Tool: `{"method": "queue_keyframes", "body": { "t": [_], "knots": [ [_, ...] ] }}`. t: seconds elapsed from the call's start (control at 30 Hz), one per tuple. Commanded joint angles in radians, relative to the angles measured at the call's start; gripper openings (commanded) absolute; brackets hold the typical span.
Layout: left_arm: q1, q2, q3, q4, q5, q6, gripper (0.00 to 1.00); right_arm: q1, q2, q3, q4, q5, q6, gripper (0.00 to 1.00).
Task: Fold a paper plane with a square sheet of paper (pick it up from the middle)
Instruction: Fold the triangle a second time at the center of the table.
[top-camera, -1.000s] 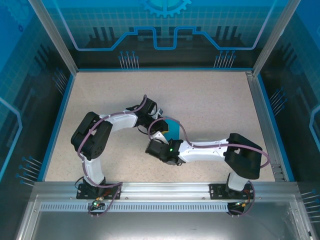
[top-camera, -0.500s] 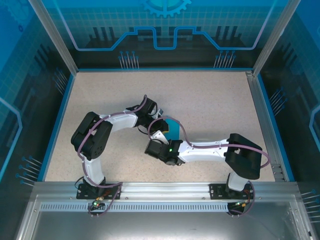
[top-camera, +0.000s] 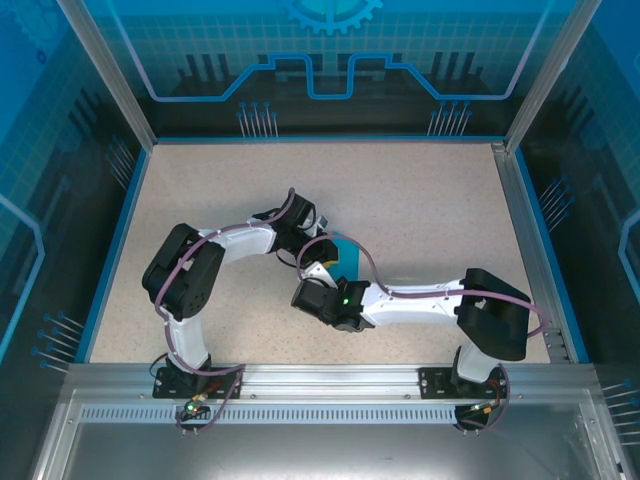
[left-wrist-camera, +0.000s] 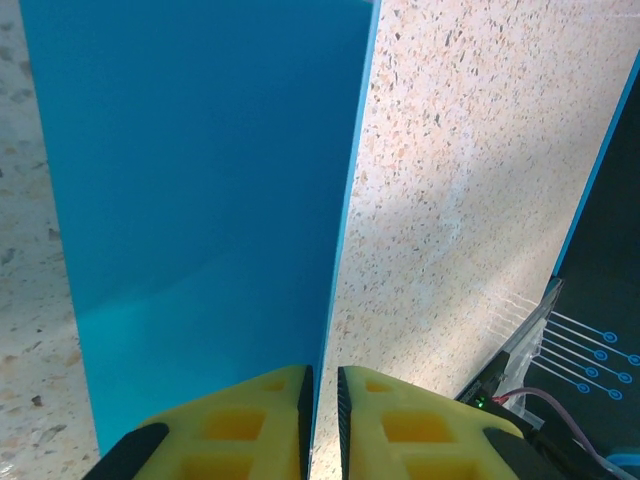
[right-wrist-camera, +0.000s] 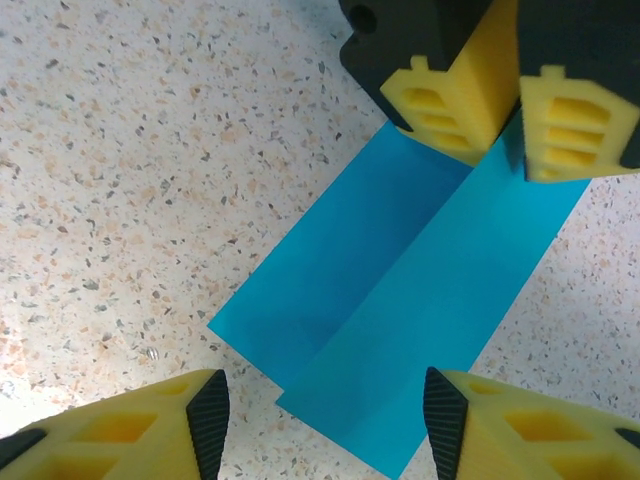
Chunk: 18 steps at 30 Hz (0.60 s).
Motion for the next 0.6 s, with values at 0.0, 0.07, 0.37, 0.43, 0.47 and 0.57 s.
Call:
{"method": "queue_keyframes", "body": {
  "t": [0.0,0.07,0.37,0.43,0.47,0.57],
  "knots": [
    [-0.009,-0.008,0.026,-0.025,0.01,0.022,0.18,0.012,0.018,0.015,-0.016,0.015,0.026,0.57],
    [-0.009,-0.007,0.026,-0.024,0.011,0.022,0.18,0.013,0.018,0.01,-0.007,0.012,0.021,0.57],
    [-0.008,-0.007,0.027,-0.037,0.003,0.029,0.18,0.015,0.027,0.036,-0.059,0.054,0.043,0.42],
    [-0.009,-0.01,0.027,-0.037,0.003,0.03,0.18,0.015,0.012,0.029,-0.057,0.057,0.044,0.39],
    [-0.008,-0.01,0.026,-0.037,0.003,0.031,0.18,0.014,0.007,0.026,-0.058,0.059,0.041,0.36],
    [-0.009,-0.01,0.029,-0.039,0.002,0.03,0.18,0.003,-0.001,0.028,-0.08,0.063,0.05,0.25]
  ]
}}
